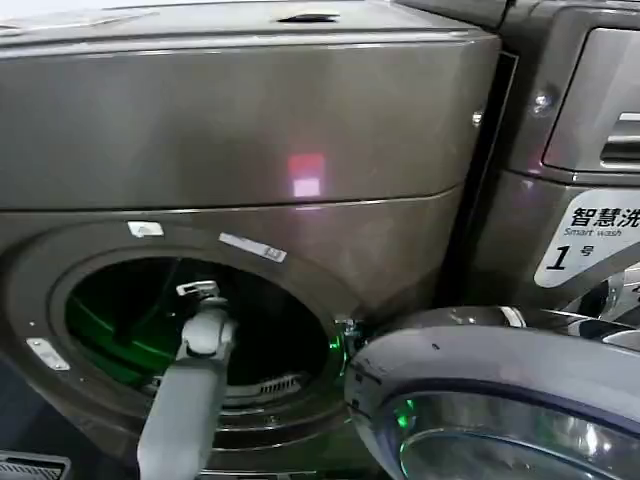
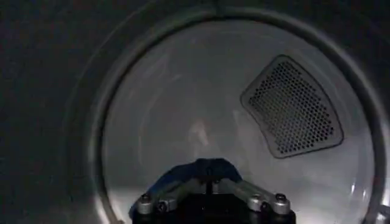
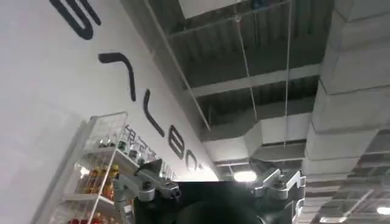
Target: Grasp the clothes from the dryer.
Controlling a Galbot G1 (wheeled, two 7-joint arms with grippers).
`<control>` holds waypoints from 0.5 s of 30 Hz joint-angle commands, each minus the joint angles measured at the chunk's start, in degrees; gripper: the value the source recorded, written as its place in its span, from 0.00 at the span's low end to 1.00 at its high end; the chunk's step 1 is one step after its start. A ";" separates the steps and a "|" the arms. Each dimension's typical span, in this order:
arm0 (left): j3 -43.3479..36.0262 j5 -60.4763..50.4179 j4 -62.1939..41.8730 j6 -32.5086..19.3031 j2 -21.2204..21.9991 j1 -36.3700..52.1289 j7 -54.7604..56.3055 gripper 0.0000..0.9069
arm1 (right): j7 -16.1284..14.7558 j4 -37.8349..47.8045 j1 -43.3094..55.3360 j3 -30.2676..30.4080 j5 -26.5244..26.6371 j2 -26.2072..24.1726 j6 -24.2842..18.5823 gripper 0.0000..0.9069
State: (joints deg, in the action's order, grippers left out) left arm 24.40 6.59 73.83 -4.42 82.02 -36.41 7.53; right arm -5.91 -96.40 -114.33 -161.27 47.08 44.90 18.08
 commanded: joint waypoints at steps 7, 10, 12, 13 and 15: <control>-0.32 0.40 0.86 0.16 0.01 -0.38 -0.04 0.00 | -0.37 0.32 -0.04 -0.63 -1.02 0.06 -0.81 1.00; -0.36 0.58 0.91 0.14 -0.01 -0.41 -0.35 0.00 | -0.39 0.52 -0.30 -0.77 -0.94 0.17 -0.99 1.00; -0.36 0.91 0.73 0.13 -0.02 -0.32 -0.95 0.00 | -0.39 0.55 -0.85 -1.43 -0.85 0.20 -0.95 1.00; -0.38 0.96 0.53 0.18 -0.03 -0.17 -1.23 0.00 | -0.36 0.58 -1.04 -1.65 -0.81 0.18 -0.91 1.00; -0.51 1.18 0.47 0.31 -0.10 -0.04 -1.49 0.00 | -0.24 0.65 -1.34 -2.06 -0.47 0.09 -1.32 1.00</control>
State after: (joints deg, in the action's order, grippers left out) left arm 24.00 7.49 74.46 -4.26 82.00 -36.53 6.60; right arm -6.18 -95.79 -115.05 -162.50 46.40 45.07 17.35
